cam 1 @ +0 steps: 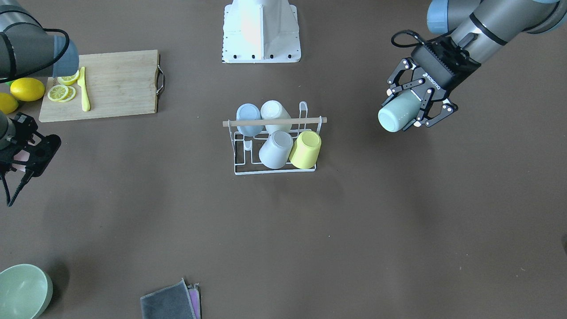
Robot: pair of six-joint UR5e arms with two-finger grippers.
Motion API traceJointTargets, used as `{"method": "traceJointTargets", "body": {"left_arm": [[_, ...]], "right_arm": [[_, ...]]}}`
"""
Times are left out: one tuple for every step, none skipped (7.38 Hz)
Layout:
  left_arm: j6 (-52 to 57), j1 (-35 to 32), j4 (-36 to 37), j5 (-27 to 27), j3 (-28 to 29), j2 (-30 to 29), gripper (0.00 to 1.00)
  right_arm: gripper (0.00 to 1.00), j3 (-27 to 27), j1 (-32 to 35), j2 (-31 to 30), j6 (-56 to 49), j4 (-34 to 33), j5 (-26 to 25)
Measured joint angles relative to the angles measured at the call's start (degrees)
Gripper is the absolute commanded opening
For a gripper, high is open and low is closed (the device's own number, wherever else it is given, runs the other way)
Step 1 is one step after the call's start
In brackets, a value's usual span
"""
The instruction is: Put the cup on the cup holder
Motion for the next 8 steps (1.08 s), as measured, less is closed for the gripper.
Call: {"method": "traceJointTargets", "body": {"left_arm": [[-4.1, 1.2, -6.1, 0.1, -0.2, 0.1, 0.0], [-7.0, 2.0, -10.2, 0.2, -0.7, 0.0, 0.0], [-9.1, 2.4, -14.1, 0.4, -1.1, 0.0, 0.0], [-11.7, 2.7, -18.8, 0.6, -1.3, 0.2, 0.0], [-13.9, 3.1, -24.1, 1.2, -1.4, 0.7, 0.0], [-15.0, 3.7, -29.5, 2.6, -1.4, 1.9, 0.0], [-15.7, 4.7, -33.8, 4.5, -1.7, 3.3, 0.0], [-16.1, 6.7, -37.0, 7.8, -2.3, 4.6, 0.0]], "right_arm": [[0.0, -0.2, 1.4, -1.6, -1.3, 3.8, 5.7], [0.0, -0.3, 2.4, -2.1, -4.6, 5.7, 11.0], [0.0, -0.3, 2.8, -1.9, -8.1, 7.7, 14.2], [0.0, -0.4, 3.0, -2.0, -10.0, 12.2, 16.6], [0.0, -0.9, 3.4, -2.4, -10.9, 17.2, 19.6], [0.0, -2.1, 4.0, -2.7, -12.0, 22.4, 22.2], [0.0, -4.3, 4.2, -2.8, -12.9, 30.4, 23.6], [0.0, -6.9, 4.3, -2.8, -12.2, 38.2, 24.8]]}}
